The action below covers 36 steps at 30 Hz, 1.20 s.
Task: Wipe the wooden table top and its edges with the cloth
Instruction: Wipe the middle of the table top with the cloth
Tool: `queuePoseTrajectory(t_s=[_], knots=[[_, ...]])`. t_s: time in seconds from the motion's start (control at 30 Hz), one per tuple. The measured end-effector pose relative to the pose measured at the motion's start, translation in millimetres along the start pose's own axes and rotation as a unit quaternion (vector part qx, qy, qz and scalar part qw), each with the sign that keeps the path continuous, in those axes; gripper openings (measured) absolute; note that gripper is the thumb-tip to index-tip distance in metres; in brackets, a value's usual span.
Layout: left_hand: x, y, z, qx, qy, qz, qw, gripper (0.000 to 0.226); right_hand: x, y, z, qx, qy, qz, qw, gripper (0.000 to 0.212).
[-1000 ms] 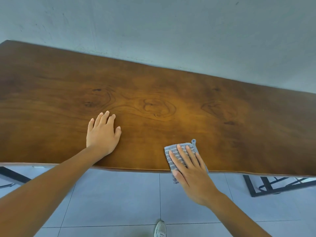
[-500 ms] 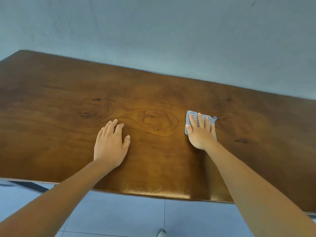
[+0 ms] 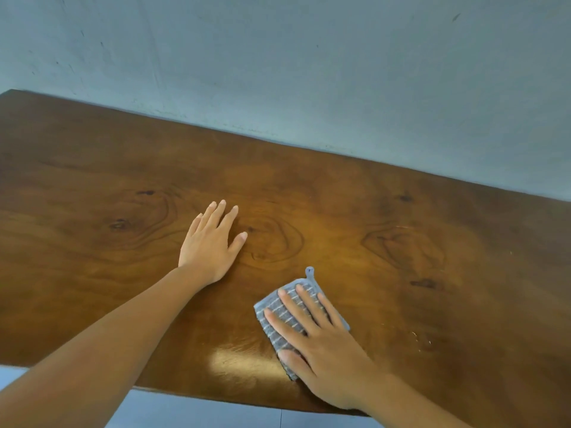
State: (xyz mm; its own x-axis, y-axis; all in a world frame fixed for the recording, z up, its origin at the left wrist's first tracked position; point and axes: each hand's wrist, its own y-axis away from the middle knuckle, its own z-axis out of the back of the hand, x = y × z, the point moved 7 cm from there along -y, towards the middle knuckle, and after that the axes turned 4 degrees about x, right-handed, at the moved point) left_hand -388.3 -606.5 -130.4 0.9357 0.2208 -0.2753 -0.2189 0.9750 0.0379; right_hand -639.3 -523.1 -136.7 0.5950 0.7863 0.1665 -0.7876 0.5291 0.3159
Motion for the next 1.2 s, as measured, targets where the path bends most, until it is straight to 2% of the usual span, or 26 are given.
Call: queuePoseTrajectory(t_s=[0.1,0.2,0.4,0.57,0.7,0.8,0.87,1.03,1.2], knots=[[5.6,4.1,-9.0,-0.007,-0.023,0.004,1.0,0.068,-22.9,-11.6,17.5,0.019,0.003,0.026,0.999,0.055],[5.2,3.9,-9.7,-0.016,-0.02,0.006,1.0,0.067,-71.1,-40.9,32.3,0.018,0.023,0.002,1.0,0.054],[5.9,4.6,-11.4,-0.026,-0.019,0.015,0.999,0.064,-196.5,-125.1,70.6,-0.014,-0.001,-0.138,0.99,0.053],[5.2,2.8,-10.5,-0.03,-0.019,0.019,0.999,0.063,-216.8,-155.9,84.5,-0.016,-0.04,-0.226,0.973,0.058],[4.1,3.1,-9.0,-0.032,-0.013,0.023,0.999,0.063,-169.8,-138.3,69.4,-0.016,-0.033,-0.175,0.984,0.058],[4.1,3.4,-8.8,-0.032,-0.014,0.025,0.999,0.063,-117.4,-101.6,50.3,-0.013,0.009,-0.08,0.997,0.064],[4.4,2.9,-8.7,-0.034,-0.017,0.025,0.999,0.065,-100.6,-81.2,41.4,0.0,0.026,-0.019,0.999,0.059],[4.9,2.2,-9.7,-0.031,-0.009,0.028,0.999,0.068,-127.2,-94.5,51.4,0.0,0.039,0.041,0.998,0.057],[5.0,5.0,-8.8,-0.029,0.002,0.033,0.999,0.068,-190.4,-167.3,84.4,-0.003,0.037,0.005,0.999,0.056]])
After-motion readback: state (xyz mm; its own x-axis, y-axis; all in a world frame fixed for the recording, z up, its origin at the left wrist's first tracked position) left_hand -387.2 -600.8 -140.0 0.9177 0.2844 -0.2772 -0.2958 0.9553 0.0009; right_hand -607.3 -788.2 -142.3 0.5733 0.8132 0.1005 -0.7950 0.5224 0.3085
